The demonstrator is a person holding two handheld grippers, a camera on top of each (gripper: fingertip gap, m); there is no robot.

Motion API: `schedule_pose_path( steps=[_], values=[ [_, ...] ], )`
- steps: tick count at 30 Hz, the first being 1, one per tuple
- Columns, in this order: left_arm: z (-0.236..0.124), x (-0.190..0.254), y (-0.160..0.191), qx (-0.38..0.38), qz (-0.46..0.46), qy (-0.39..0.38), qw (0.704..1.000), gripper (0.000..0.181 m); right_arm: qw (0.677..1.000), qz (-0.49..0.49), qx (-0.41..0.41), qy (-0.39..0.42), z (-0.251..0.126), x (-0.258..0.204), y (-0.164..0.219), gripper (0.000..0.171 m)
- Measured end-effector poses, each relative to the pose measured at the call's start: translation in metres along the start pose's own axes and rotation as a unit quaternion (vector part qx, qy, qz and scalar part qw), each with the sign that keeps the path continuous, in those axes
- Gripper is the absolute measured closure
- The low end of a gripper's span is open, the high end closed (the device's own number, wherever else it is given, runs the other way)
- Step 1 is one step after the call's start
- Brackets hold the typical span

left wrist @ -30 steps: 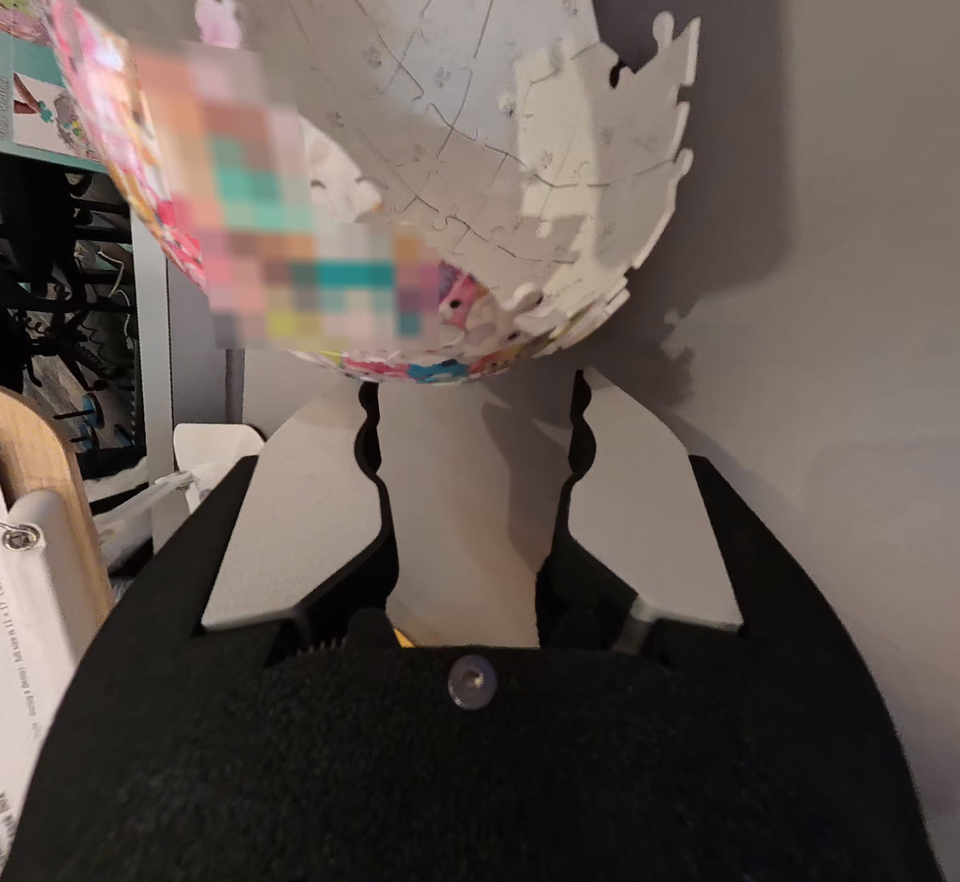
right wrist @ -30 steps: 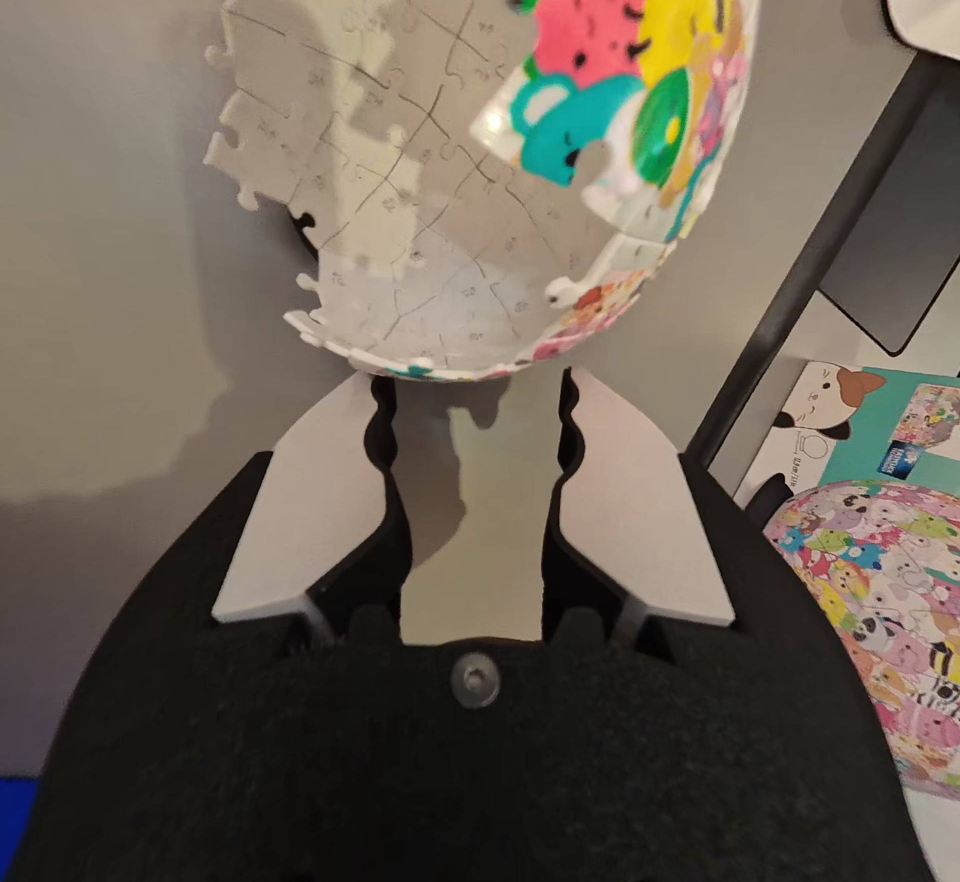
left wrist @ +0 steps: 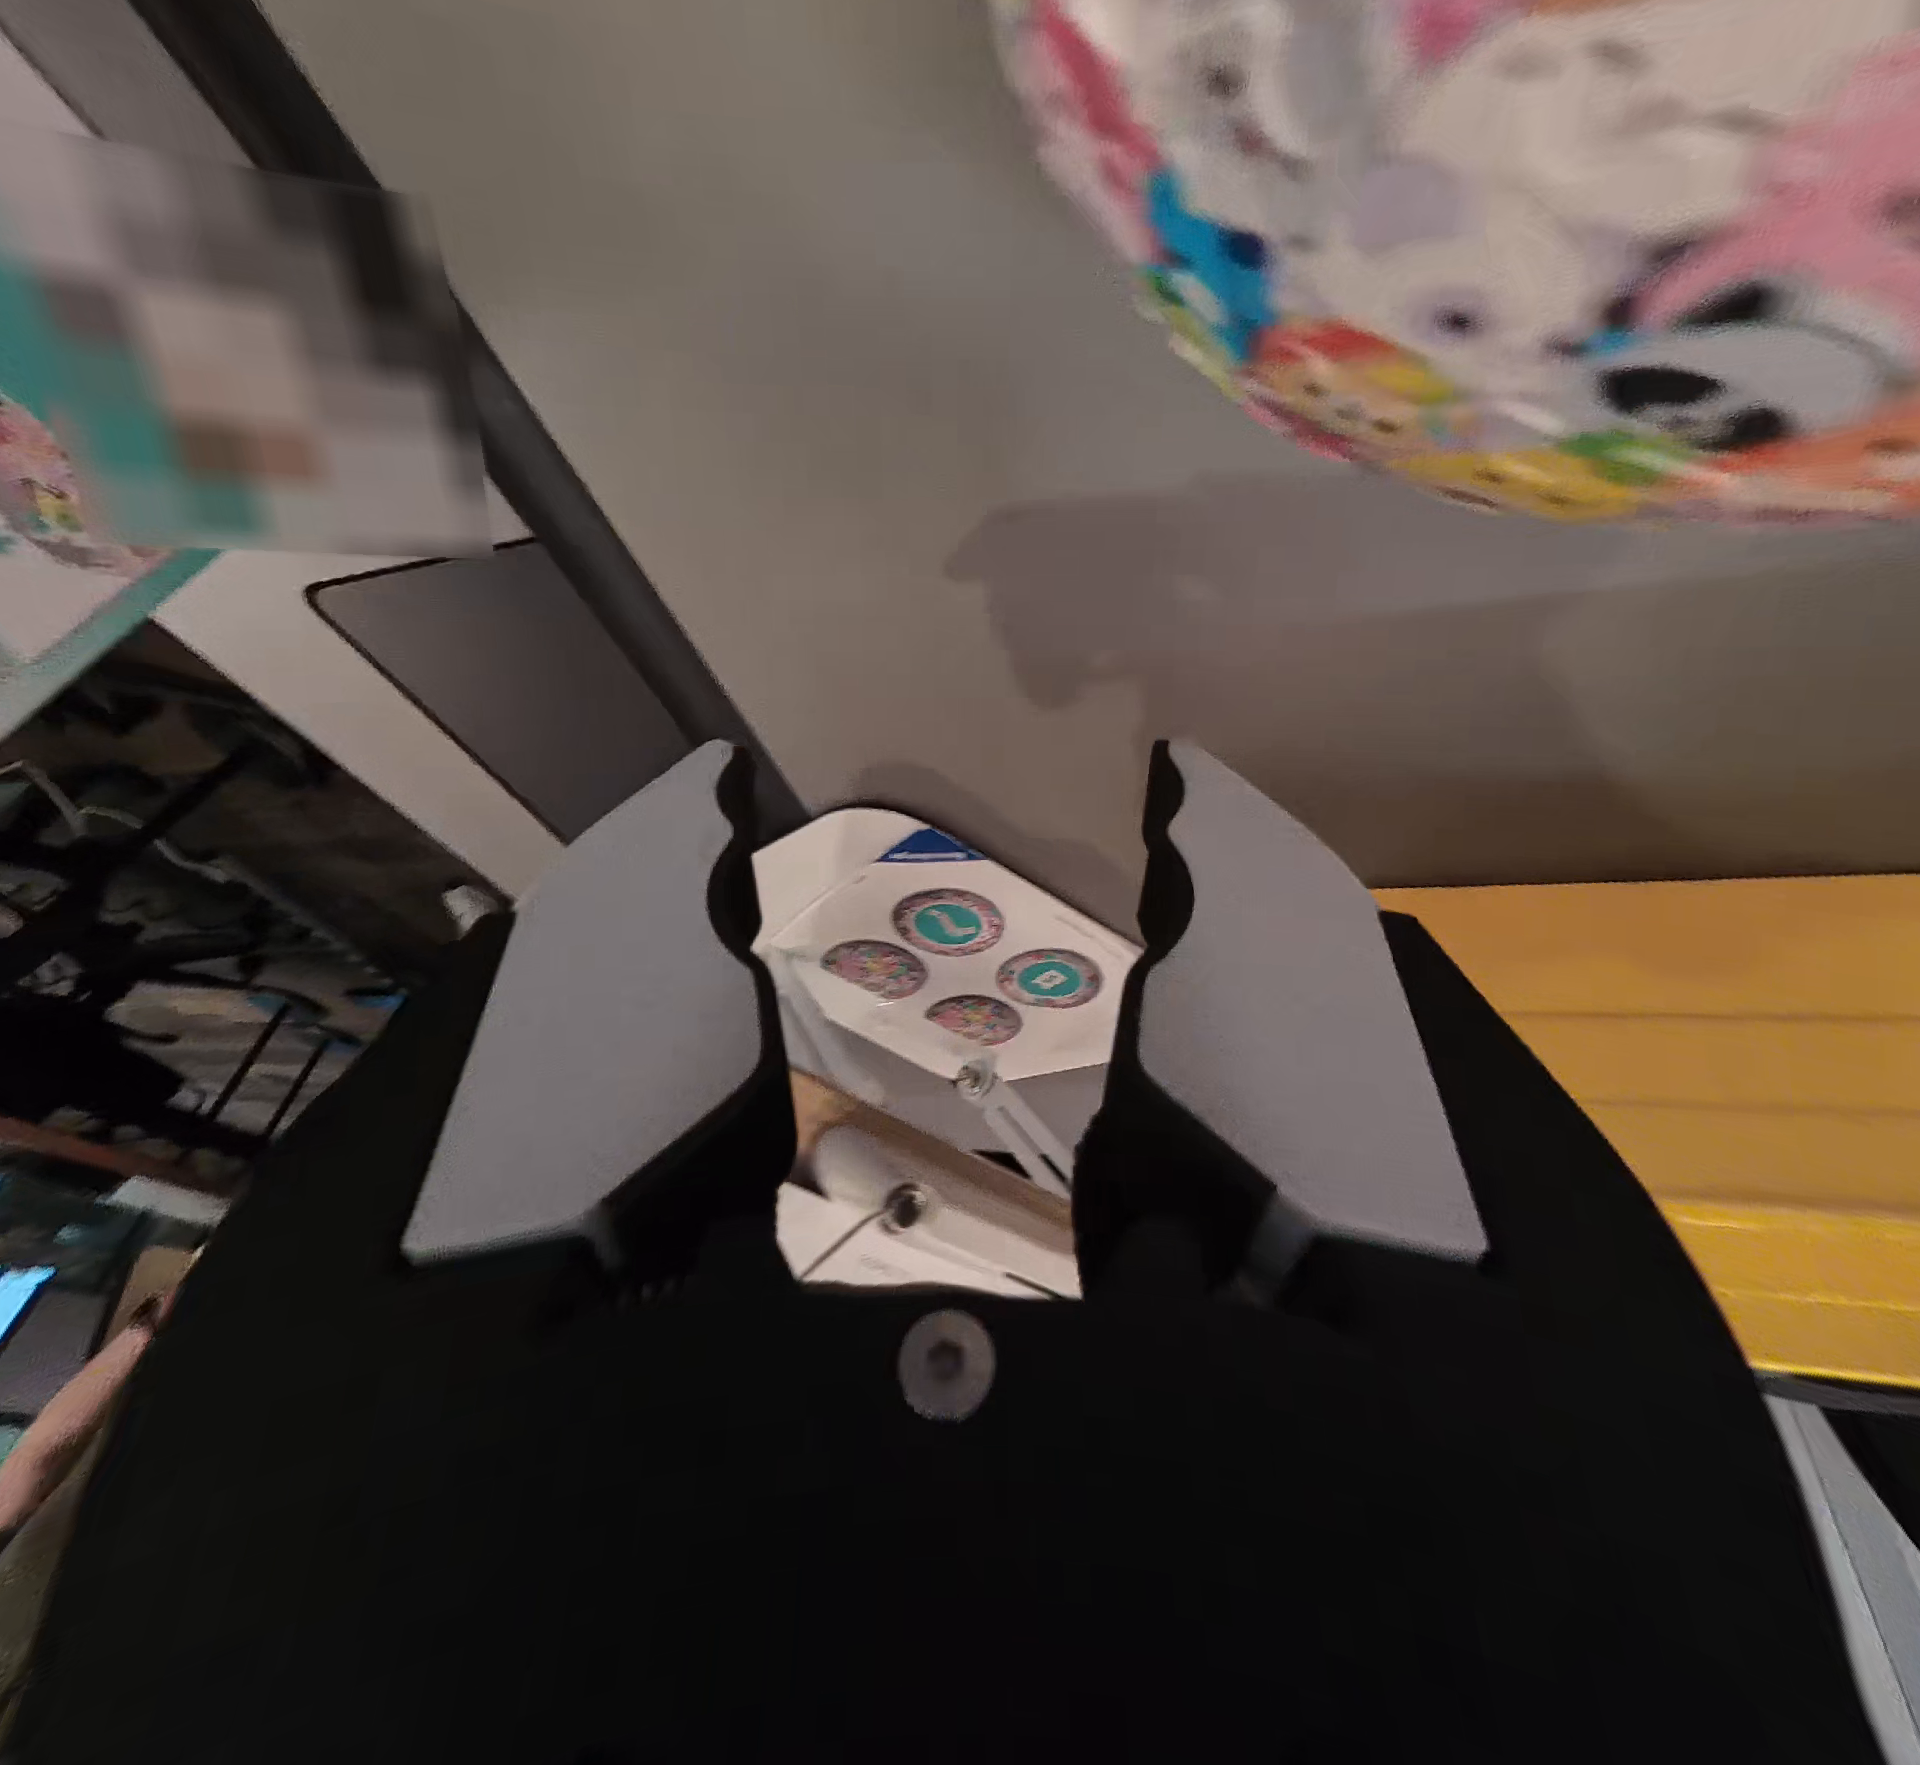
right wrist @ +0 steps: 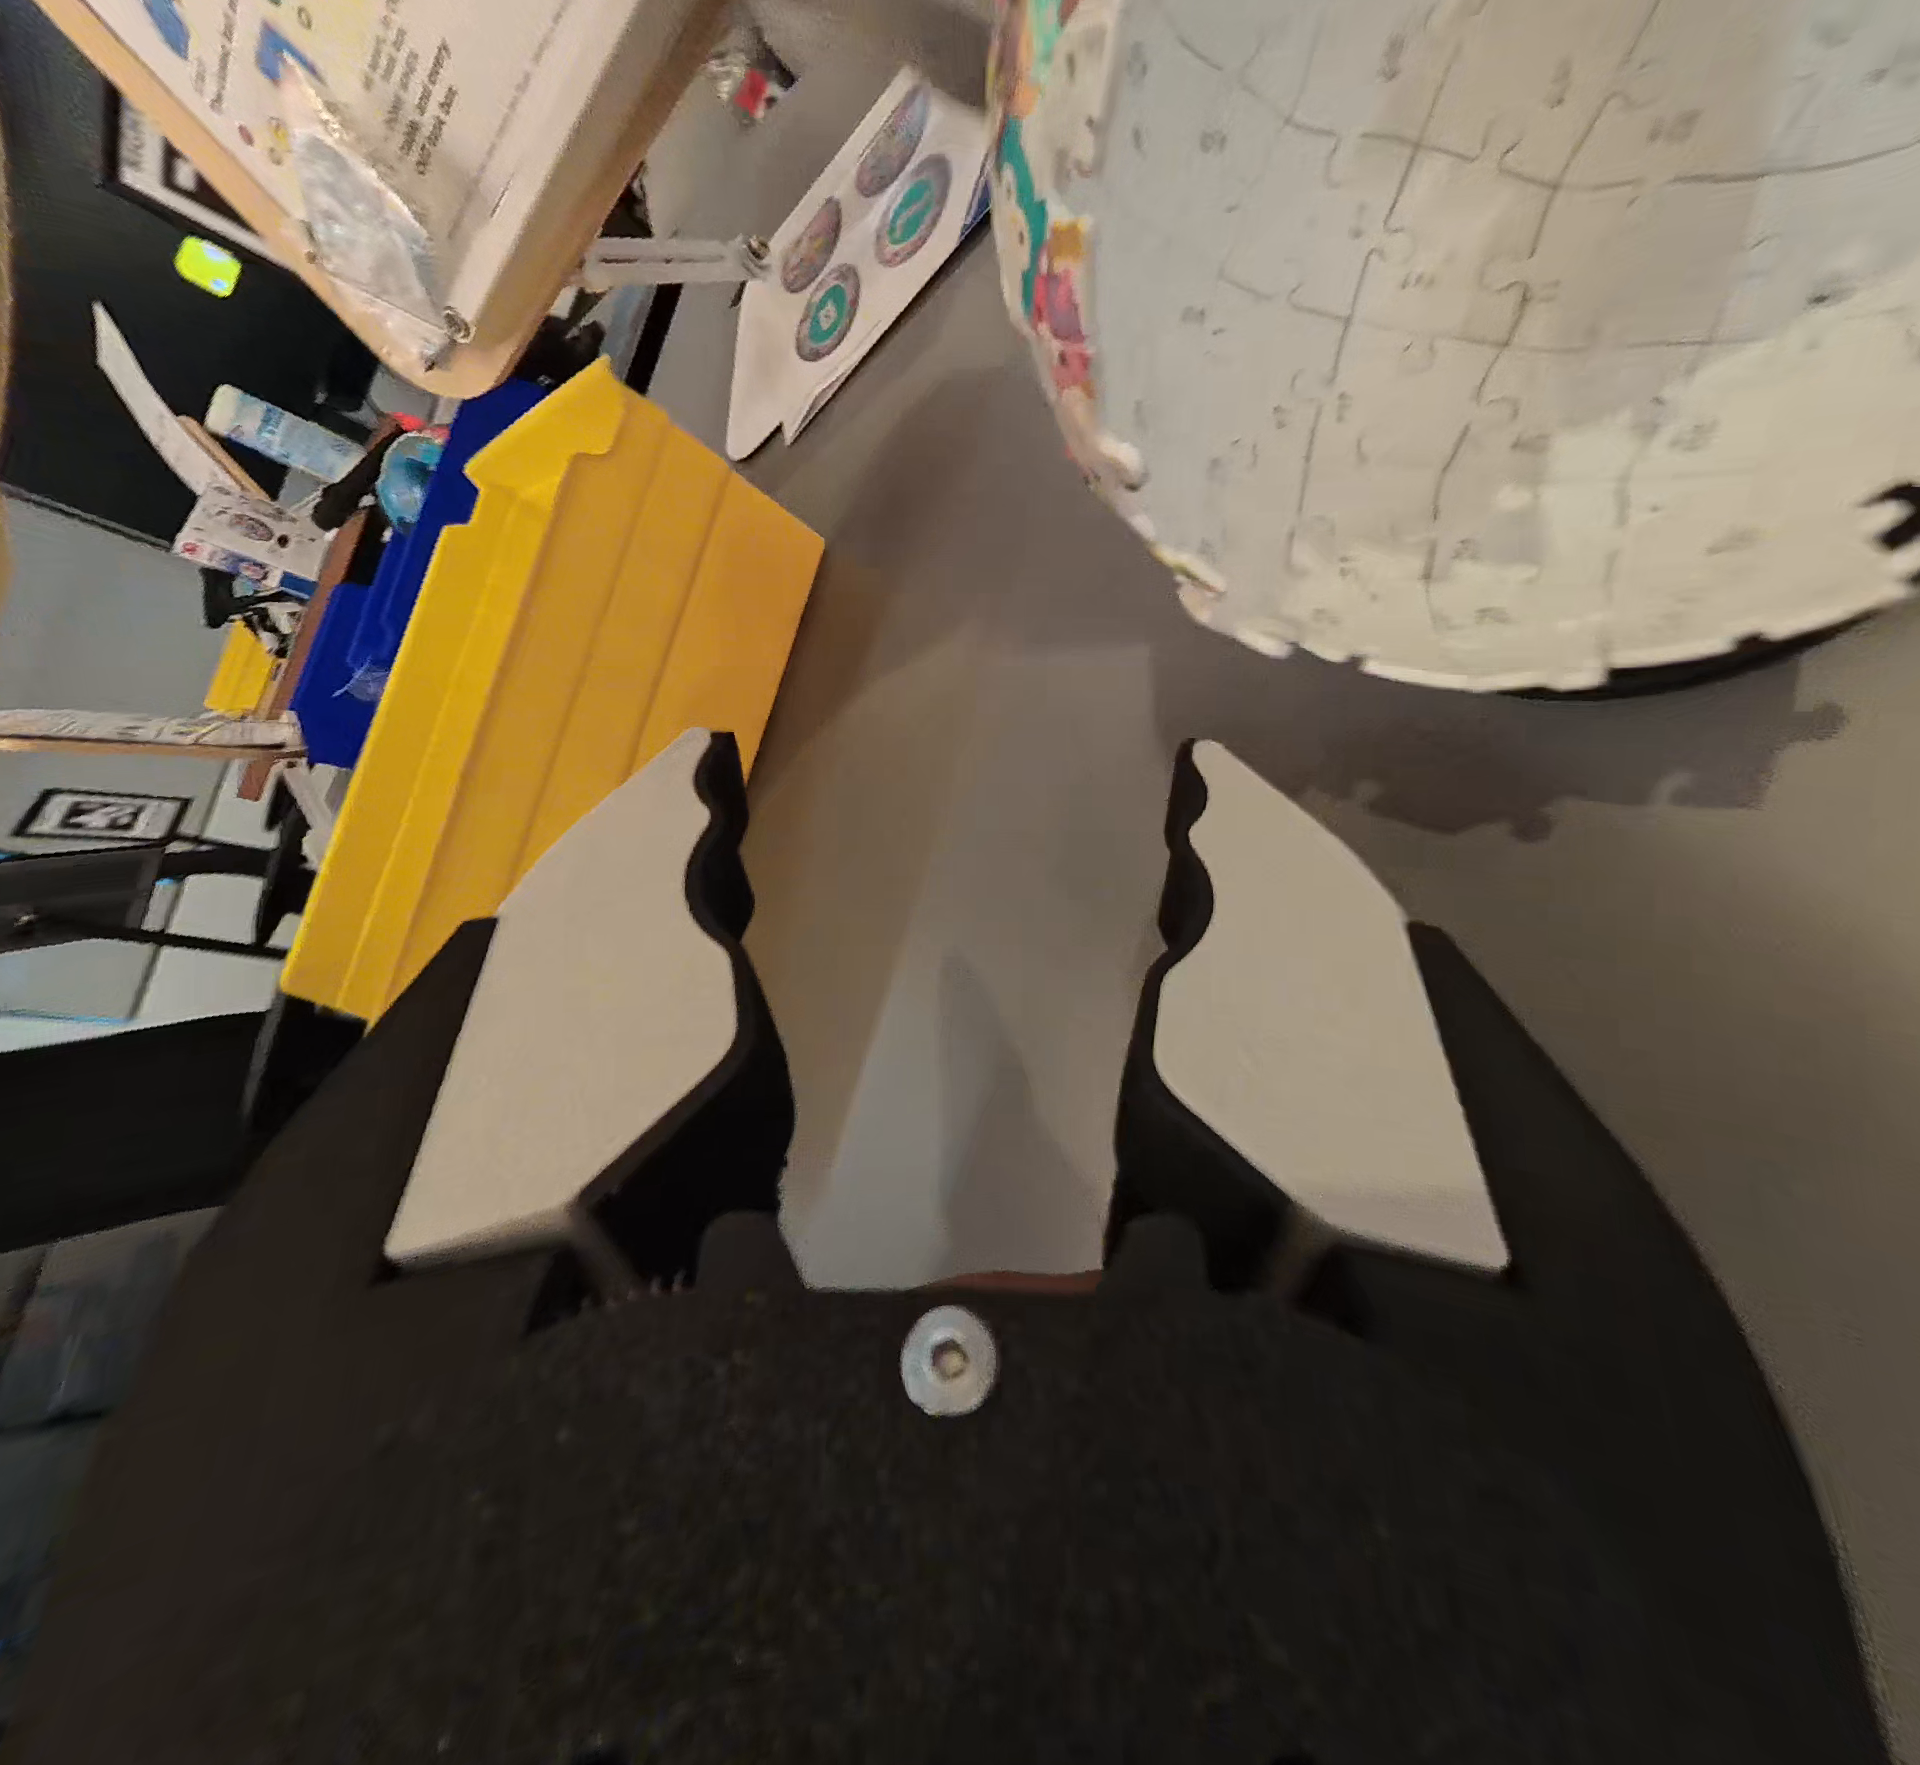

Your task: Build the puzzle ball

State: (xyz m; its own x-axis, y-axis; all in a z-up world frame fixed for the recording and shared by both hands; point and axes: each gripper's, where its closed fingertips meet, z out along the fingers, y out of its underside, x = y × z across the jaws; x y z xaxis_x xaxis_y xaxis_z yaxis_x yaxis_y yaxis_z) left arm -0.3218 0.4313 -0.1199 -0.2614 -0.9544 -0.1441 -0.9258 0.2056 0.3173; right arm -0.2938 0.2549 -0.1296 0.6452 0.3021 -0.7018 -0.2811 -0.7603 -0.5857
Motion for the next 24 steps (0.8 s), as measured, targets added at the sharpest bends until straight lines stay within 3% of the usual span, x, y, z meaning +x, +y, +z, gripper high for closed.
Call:
schedule_pose_path(
  steps=[2,8,13,24],
  values=[
    [0.0,-0.015,-0.003,0.005,-0.015,-0.02,1.0,0.109,1.0,0.006,-0.01,-0.002,0.005,0.001,0.005,0.093],
    [-0.003,-0.045,-0.033,0.124,-0.123,-0.024,0.984,0.111,1.0,0.012,0.001,-0.005,0.001,0.019,0.001,0.093],
    [0.008,-0.052,-0.037,0.123,-0.128,-0.035,0.984,0.11,1.0,-0.014,0.012,0.002,-0.003,0.03,-0.01,0.092],
    [0.012,-0.028,-0.074,0.164,-0.125,0.076,0.975,0.116,1.0,-0.017,-0.006,-0.01,-0.009,0.043,-0.016,0.089]
  ],
)
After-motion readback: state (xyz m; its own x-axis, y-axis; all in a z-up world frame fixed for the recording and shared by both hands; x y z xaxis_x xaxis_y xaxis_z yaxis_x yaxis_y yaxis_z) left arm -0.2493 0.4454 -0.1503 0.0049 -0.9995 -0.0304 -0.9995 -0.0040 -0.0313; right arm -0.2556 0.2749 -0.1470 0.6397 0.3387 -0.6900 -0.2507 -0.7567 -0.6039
